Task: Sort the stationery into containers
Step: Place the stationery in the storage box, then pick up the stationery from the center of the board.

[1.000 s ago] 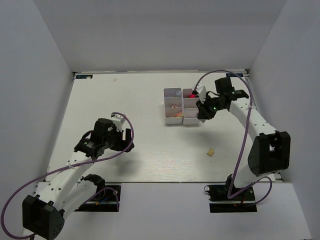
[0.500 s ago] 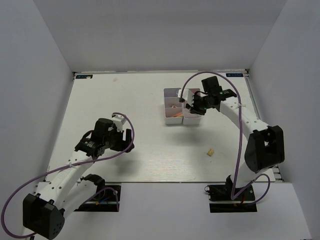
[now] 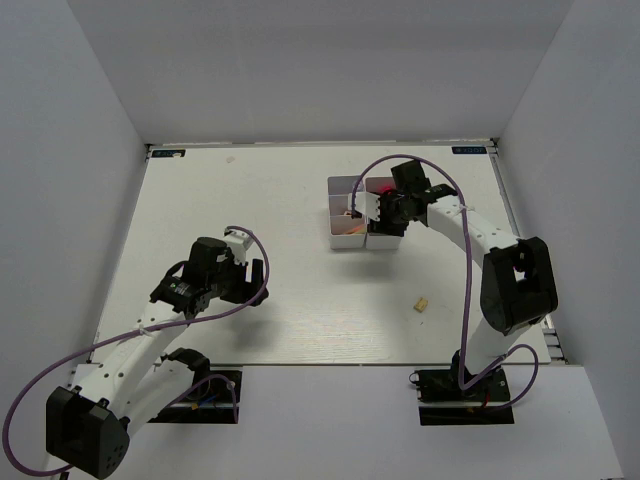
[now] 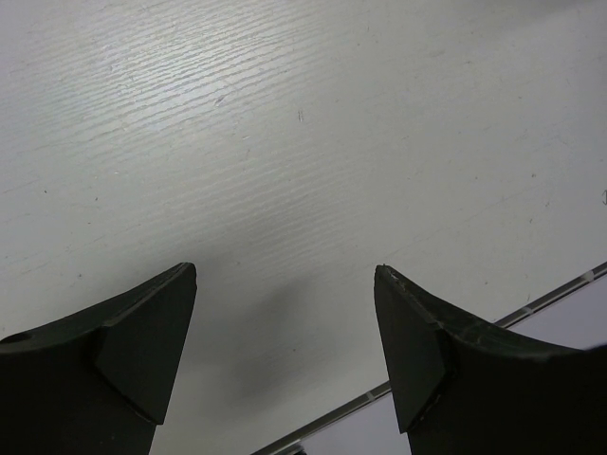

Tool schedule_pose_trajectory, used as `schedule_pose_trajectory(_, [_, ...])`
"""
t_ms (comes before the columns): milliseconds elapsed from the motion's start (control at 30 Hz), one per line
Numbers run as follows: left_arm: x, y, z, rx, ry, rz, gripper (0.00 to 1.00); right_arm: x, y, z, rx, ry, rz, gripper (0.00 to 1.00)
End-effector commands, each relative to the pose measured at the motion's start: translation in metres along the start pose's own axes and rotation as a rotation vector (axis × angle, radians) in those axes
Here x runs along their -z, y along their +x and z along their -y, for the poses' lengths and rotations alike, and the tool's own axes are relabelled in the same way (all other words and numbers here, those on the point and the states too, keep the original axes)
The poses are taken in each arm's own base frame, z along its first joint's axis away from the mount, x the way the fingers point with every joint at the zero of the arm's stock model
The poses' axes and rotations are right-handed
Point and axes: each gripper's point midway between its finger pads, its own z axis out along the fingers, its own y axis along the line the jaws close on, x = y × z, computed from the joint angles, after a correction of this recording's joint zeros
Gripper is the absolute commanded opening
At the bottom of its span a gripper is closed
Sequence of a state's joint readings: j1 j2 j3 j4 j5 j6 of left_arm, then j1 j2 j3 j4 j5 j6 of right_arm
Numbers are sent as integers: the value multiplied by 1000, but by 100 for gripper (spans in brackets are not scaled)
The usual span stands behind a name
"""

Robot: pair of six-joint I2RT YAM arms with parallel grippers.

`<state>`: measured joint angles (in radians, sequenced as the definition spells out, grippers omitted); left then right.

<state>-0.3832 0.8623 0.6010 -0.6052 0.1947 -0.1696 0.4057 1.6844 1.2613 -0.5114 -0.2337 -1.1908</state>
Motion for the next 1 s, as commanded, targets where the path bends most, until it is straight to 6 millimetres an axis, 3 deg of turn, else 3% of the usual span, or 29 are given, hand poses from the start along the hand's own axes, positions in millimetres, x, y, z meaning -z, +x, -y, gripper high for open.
schedule_pose_trajectory(0, [1,-1,2,-13,15,8,86,5,-11,14,18,57,21,58])
schedule_pose_trajectory(100, [0,-1,2,-13,16,7,86,17,-21,20,-69,84,64,40])
schedule_pose_trajectory(133, [0,-2,2,-10,16,9,86,24,-31,23,-117,94,96,16])
schedule_pose_trajectory(167, [0,-2,2,-12,17,10,86,34,-37,24,-165,106,122,0])
schedule_pose_trajectory(200, [0,-1,2,-11,17,10,86,38,-44,21,-199,94,148,0])
schedule_pose_trajectory(233, [1,-2,3,-14,20,11,86,55,-53,18,-351,122,180,0])
schedule_pose_trajectory(300, [1,-2,3,-11,21,15,86,60,-47,9,-499,139,168,0])
schedule_pose_trajectory(333, [2,-3,4,-13,22,18,86,69,-46,2,-657,146,175,0])
schedule_pose_trajectory(367, [2,-3,3,-13,22,20,86,76,-46,-8,-684,124,170,0])
schedule_pose_trajectory(400, [2,-3,4,-15,25,20,86,77,-40,-30,-727,49,138,0])
schedule_pose_trajectory(433, [3,-3,4,-15,27,23,86,83,-39,-56,-763,-48,109,5])
schedule_pose_trajectory(467, [3,-3,5,-14,33,24,86,87,-39,-69,-777,-105,101,41])
schedule_pose_trajectory(500, [3,-4,5,-15,29,26,86,92,-36,-80,-798,-146,79,59])
schedule_pose_trajectory(533, [3,-3,5,-15,34,27,86,100,-31,-109,-855,-244,14,65])
schedule_pose_trajectory(567, [2,-3,6,-13,38,25,86,105,-24,-114,-909,-234,-12,60])
schedule_pose_trajectory(600, [3,-3,6,-12,39,26,86,104,-17,-125,-974,-242,-54,43])
schedule_pose_trajectory(633, [3,-5,7,-13,44,28,86,104,2,-130,-1000,-192,-139,12])
schedule_pose_trajectory(667, [2,-6,7,-16,43,34,86,104,11,-130,-1056,-156,-172,0])
schedule_pose_trajectory(700, [3,-2,7,-11,45,19,86,108,15,-132,-1037,-142,-179,6])
schedule_pose_trajectory(767, [3,-3,7,-12,45,23,86,107,22,-141,-958,-149,-169,31])
schedule_pose_trajectory(800, [3,-3,7,-13,43,24,86,112,22,-141,-842,-137,-130,56])
schedule_pose_trajectory(833, [3,-3,7,-13,41,25,86,103,31,-155,-788,-125,-108,69])
schedule_pose_trajectory(867, [3,-3,7,-12,40,24,86,101,34,-158,-652,-130,-78,77])
schedule_pose_trajectory(900, [4,-4,7,-16,43,28,86,97,39,-174,-503,-149,-41,87])
schedule_pose_trajectory(967, [3,-3,7,-16,44,25,86,92,41,-207,-255,-232,46,88])
